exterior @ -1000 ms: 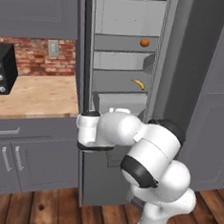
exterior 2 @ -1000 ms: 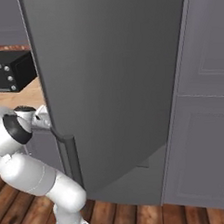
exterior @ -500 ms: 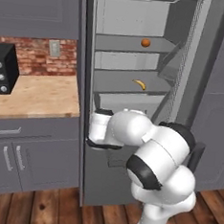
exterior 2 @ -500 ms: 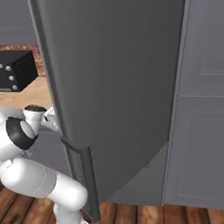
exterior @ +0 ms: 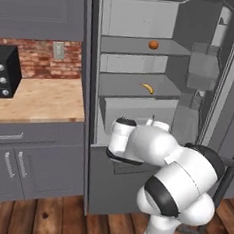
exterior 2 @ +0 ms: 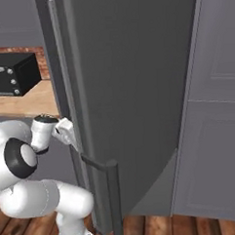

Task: Retrieve the tangerine and banana from the fridge and place them into the bowl on the dining table.

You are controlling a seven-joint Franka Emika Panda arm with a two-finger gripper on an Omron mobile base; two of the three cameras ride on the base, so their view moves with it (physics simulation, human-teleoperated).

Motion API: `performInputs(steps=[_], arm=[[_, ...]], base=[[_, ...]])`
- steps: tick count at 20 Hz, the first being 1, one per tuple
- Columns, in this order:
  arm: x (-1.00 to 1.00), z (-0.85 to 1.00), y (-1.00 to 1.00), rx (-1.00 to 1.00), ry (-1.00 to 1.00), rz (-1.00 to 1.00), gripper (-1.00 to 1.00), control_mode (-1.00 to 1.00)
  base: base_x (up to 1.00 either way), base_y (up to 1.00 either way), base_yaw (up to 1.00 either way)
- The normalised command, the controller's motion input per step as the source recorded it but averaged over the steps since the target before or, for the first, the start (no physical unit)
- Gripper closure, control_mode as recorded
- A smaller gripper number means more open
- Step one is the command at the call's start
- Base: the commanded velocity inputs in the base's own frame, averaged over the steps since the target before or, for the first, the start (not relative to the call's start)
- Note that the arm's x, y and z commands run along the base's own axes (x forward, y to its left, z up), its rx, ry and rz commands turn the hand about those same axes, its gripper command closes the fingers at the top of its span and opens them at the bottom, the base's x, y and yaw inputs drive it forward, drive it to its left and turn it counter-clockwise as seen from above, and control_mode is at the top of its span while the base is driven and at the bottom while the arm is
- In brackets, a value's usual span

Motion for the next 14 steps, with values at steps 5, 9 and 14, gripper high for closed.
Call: performInputs(steps=[5,9,14], arm=[[0.20,-0.23,-1.00,-0.03,0.00,-0.07,1.00,-1.00],[0.30,-0.16,-1.00,-0.01,0.00,-0.05,1.00,-1.00],[0.35,-0.10,-1.00,0.00,0.00,-0.03,1.00,-1.00]], base=[[0.00,0.00,0.00],[0.00,0.00,0.00],[0.00,0.00,0.00]])
